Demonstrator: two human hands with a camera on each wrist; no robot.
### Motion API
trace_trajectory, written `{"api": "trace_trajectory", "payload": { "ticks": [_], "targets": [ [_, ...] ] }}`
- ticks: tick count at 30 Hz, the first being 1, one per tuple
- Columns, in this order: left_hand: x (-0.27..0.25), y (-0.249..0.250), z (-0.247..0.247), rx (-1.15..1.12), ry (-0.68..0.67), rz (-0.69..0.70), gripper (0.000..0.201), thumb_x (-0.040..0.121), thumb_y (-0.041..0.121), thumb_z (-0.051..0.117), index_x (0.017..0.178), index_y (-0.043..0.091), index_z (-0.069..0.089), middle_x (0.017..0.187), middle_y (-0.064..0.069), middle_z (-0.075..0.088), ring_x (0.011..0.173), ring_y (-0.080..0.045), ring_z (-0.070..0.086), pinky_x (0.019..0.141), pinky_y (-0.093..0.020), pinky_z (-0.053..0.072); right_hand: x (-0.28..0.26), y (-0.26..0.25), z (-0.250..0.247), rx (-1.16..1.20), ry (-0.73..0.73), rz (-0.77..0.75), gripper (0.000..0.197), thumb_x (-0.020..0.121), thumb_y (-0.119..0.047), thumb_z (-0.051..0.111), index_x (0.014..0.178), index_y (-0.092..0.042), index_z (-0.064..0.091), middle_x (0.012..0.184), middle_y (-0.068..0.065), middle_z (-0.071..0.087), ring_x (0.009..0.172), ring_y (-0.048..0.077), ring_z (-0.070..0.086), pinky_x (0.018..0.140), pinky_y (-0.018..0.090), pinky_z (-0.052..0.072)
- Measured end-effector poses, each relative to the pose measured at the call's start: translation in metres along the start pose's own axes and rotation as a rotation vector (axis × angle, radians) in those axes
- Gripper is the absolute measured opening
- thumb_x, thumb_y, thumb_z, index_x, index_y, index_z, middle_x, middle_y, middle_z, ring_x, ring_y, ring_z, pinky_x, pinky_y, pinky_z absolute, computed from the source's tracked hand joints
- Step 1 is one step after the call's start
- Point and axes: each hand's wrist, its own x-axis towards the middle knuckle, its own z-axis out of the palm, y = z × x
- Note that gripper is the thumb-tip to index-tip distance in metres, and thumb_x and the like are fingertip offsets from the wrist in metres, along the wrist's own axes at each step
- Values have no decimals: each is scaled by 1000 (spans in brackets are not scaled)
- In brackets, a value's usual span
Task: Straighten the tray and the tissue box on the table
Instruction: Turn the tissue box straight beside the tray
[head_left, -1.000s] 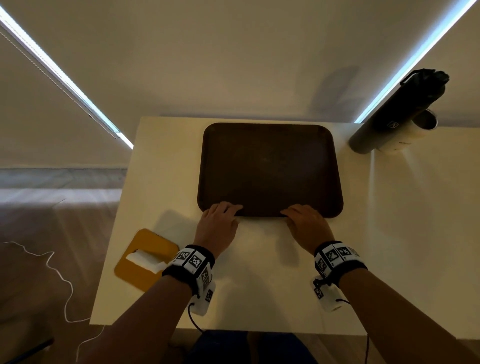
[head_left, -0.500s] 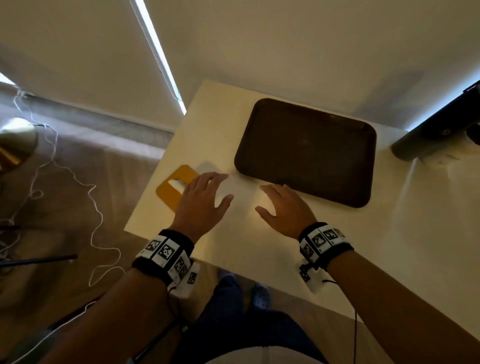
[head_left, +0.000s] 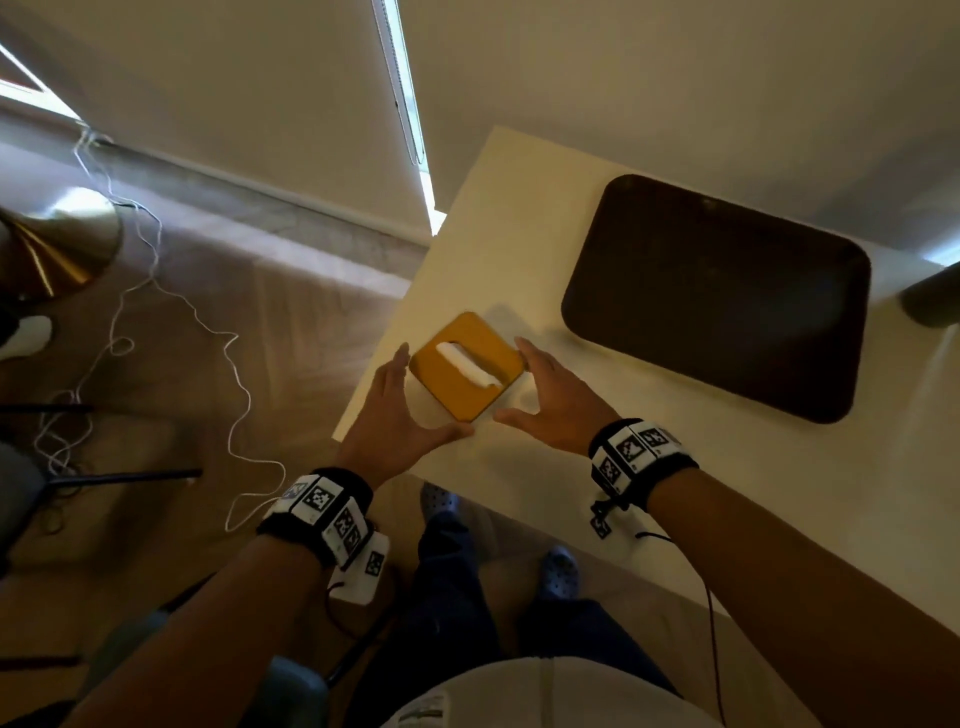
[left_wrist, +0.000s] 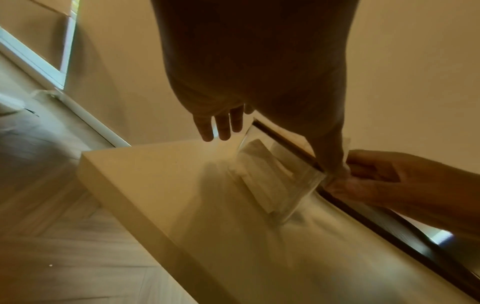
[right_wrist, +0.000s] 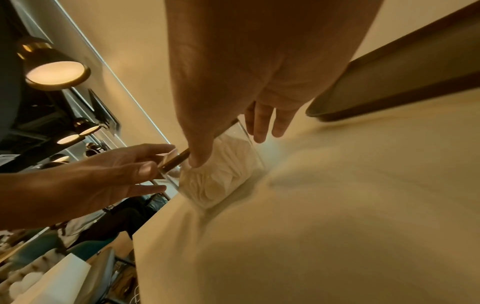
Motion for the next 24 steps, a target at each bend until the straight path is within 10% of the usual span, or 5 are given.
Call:
{"api": "trace_trajectory", "payload": {
  "ticks": [24],
  "targets": [
    [223,67,-50,111,-201,427,132,50,70,86,151,14,22,147,-9,40,127,-23,45,101,-41,48,137,-1,-97,18,215,215,96,72,-47,80,147,-23,25,141,3,46,122,20,47,100,42,41]
  ]
}}
